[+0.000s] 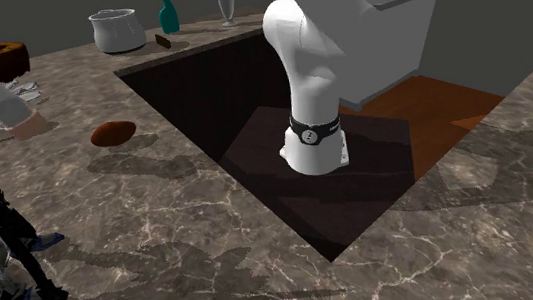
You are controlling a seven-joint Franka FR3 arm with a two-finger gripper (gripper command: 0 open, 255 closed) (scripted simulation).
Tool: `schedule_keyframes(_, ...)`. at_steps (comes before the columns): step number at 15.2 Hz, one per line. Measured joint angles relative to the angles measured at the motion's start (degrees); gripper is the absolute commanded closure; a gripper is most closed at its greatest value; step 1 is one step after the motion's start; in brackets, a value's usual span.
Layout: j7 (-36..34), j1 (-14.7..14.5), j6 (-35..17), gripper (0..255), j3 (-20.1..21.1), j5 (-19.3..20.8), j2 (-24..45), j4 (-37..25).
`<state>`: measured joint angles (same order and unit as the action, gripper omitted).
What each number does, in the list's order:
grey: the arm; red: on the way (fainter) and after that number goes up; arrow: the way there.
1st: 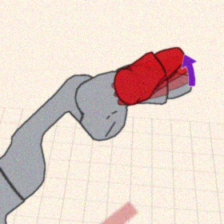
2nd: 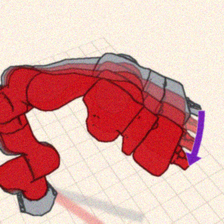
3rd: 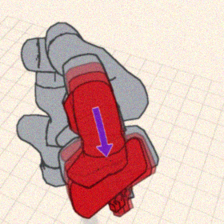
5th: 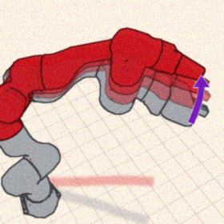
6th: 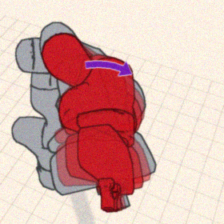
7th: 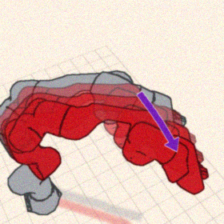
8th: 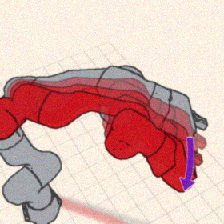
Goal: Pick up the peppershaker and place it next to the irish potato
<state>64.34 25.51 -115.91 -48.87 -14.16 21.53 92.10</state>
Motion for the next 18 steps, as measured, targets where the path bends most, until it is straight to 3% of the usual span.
schedule_keyframes(18,2.02,0.79,-10.33,255,2.15,-3.55,3.47,7.84)
